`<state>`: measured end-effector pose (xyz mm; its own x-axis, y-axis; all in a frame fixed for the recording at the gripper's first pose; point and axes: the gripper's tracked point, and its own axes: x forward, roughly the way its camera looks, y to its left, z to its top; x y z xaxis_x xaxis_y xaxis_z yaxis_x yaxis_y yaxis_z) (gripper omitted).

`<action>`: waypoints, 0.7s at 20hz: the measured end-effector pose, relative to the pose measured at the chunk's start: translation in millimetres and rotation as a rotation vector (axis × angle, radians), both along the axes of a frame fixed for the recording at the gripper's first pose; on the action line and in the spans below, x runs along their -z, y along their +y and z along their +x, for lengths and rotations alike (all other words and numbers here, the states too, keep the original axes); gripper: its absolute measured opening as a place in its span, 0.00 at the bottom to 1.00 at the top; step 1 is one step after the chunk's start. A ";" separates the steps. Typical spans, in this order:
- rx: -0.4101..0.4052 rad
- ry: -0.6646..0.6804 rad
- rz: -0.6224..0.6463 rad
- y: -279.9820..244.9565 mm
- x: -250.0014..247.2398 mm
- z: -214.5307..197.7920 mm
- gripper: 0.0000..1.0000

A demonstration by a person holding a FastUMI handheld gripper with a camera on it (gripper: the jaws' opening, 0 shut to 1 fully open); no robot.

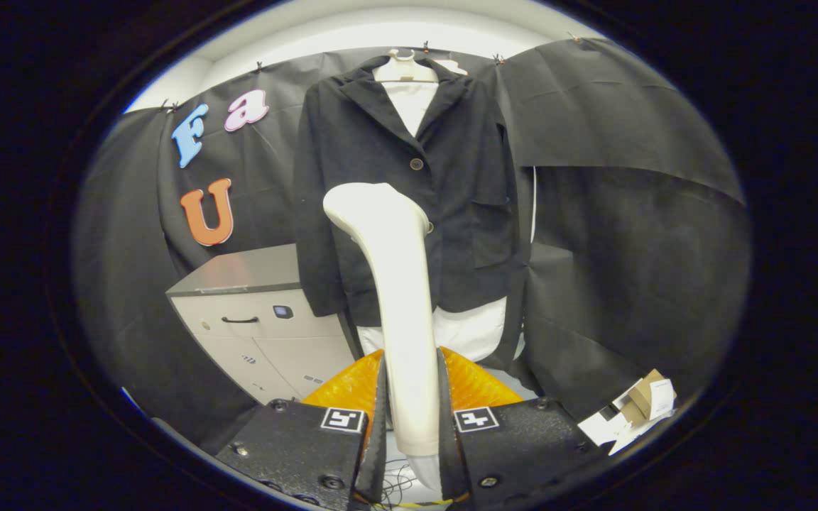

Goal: Iron the clothes twice with a garment steamer, once on the left side and once on the right side.

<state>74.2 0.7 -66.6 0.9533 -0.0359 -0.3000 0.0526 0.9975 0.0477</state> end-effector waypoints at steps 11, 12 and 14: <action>-0.115 -0.011 -0.036 53.1 -1.0 -51.6 0.33; -0.122 -0.006 -0.030 57.0 1.7 -55.2 0.33; -0.132 -0.005 -0.035 59.1 1.5 -59.8 0.33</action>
<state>14.4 59.8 -68.2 0.9517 0.0798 -0.2964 -0.0796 0.9967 0.0129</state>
